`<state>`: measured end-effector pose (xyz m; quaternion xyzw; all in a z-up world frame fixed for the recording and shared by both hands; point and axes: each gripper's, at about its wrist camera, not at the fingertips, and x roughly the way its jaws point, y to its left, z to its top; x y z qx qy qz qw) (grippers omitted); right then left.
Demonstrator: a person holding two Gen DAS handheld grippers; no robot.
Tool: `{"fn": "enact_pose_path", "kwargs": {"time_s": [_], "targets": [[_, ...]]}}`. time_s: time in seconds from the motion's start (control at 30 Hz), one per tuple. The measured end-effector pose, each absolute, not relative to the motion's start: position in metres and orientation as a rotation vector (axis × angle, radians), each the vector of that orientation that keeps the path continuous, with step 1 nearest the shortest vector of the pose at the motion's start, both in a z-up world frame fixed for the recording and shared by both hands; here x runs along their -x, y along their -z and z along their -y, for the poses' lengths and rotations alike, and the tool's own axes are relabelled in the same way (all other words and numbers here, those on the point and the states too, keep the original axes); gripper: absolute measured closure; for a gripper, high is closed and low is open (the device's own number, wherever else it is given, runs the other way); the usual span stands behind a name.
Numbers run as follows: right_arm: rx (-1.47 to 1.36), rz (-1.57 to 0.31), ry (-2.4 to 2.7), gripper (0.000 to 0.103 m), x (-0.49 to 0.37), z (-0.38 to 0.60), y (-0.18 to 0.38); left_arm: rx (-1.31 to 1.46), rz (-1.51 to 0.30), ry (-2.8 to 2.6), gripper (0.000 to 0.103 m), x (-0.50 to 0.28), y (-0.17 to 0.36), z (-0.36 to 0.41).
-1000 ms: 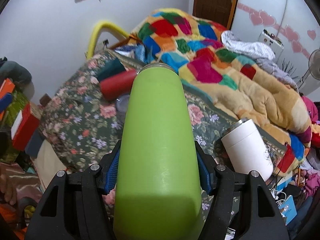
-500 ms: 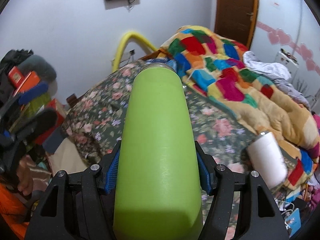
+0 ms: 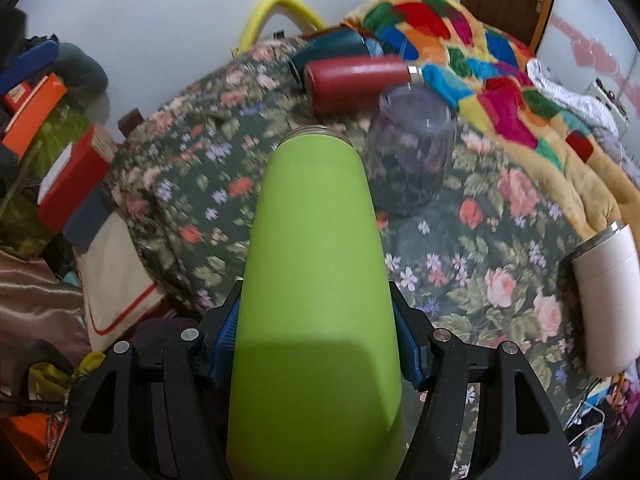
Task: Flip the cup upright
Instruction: 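Lift the lime-green bottle with the right gripper and swing it toward the glass jar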
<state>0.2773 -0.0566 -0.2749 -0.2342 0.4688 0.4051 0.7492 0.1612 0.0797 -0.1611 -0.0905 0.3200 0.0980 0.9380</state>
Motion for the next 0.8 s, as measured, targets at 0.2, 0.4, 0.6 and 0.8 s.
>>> {"fn": "enact_pose_path", "kwargs": {"time_s": [0.2,0.4,0.6,0.8], "targets": [[0.507,-1.040,-0.877,0.041,-0.277,0.060,0.286,0.203,-0.748,-0.182,0.000,-0.182,0.194,-0.082],[0.533,-1.065,-0.860,0.041,-0.280,0.060,0.294,0.263,-0.834,-0.170,0.000,-0.195,0.221,-0.087],[0.520,-1.060,-0.861,0.041,-0.281,0.062,0.288,0.295,-0.872,-0.169,0.000,-0.199,0.231,-0.088],[0.512,-1.013,-0.854,0.041,-0.269,0.076,0.269,0.278,-0.879,-0.139,0.000,-0.205,0.227,-0.078]]}}
